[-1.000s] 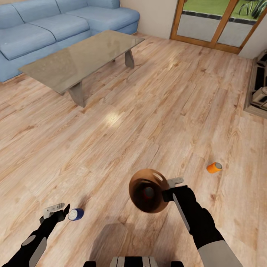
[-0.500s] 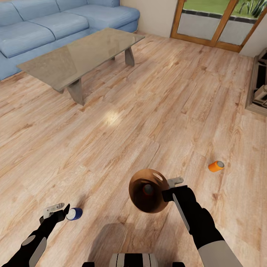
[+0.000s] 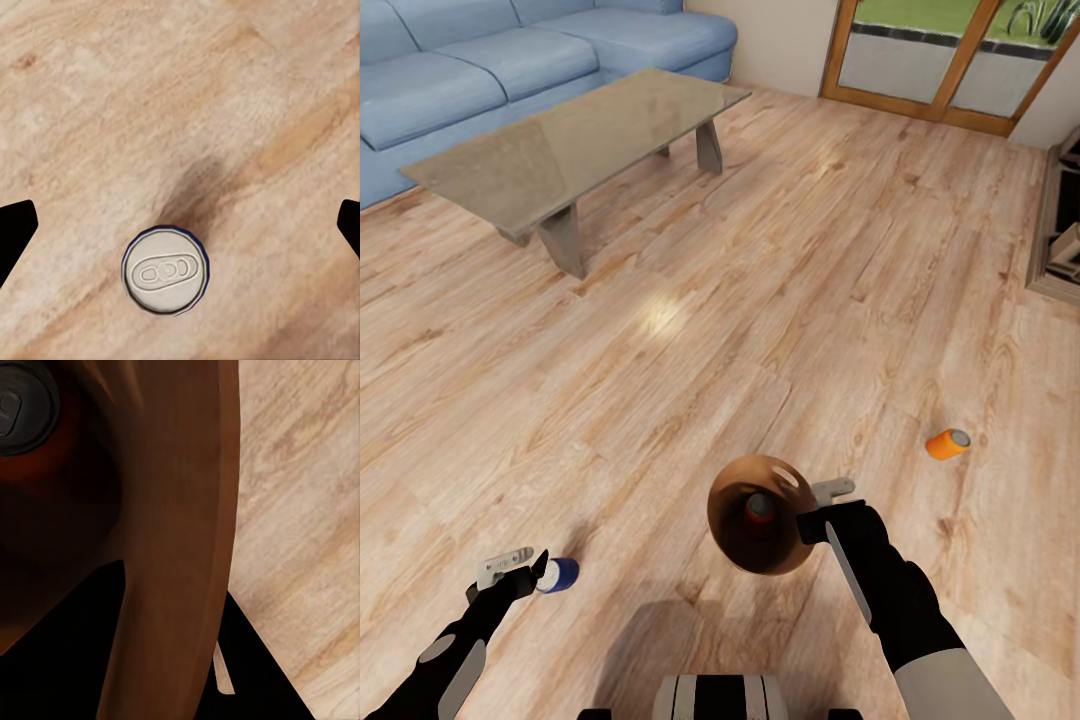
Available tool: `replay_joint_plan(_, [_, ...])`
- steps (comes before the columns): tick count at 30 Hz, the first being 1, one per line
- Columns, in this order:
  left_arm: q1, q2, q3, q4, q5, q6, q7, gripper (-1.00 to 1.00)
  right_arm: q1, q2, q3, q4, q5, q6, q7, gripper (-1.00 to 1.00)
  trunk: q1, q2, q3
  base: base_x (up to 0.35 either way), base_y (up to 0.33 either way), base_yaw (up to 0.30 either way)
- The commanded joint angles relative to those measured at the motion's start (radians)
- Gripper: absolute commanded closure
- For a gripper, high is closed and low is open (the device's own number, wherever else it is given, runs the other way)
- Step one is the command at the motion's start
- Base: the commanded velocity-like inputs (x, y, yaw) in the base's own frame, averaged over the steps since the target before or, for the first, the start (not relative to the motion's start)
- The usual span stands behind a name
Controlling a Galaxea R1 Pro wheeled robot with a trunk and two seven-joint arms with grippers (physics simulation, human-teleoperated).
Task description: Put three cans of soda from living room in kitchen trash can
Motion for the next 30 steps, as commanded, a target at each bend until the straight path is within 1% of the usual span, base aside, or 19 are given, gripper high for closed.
replay_joint_plan(1, [0.000, 0.000, 0.000, 0.000, 0.000, 0.000, 0.000, -1.00, 0.000, 0.000, 0.001, 0.000, -0.017, 0.000, 0.001, 1.00, 0.004, -0.007, -0.003, 0.000, 0.000, 0.000])
replay_joint_plan(21, [0.000, 0.000, 0.001, 0.000, 0.000, 0.000, 0.000, -1.00, 0.000, 0.000, 0.001, 0.000, -0.017, 0.000, 0.001, 1.00, 0.081, -0.147, -0.066, 0.000, 0.000, 0.000])
replay_joint_plan(30, [0.000, 0.000, 0.001, -0.001, 0.000, 0.000, 0.000, -1.00, 0.000, 0.000, 0.001, 0.000, -0.017, 0.000, 0.001, 1.00, 0.081, -0.147, -0.075, 0.000, 0.000, 0.000])
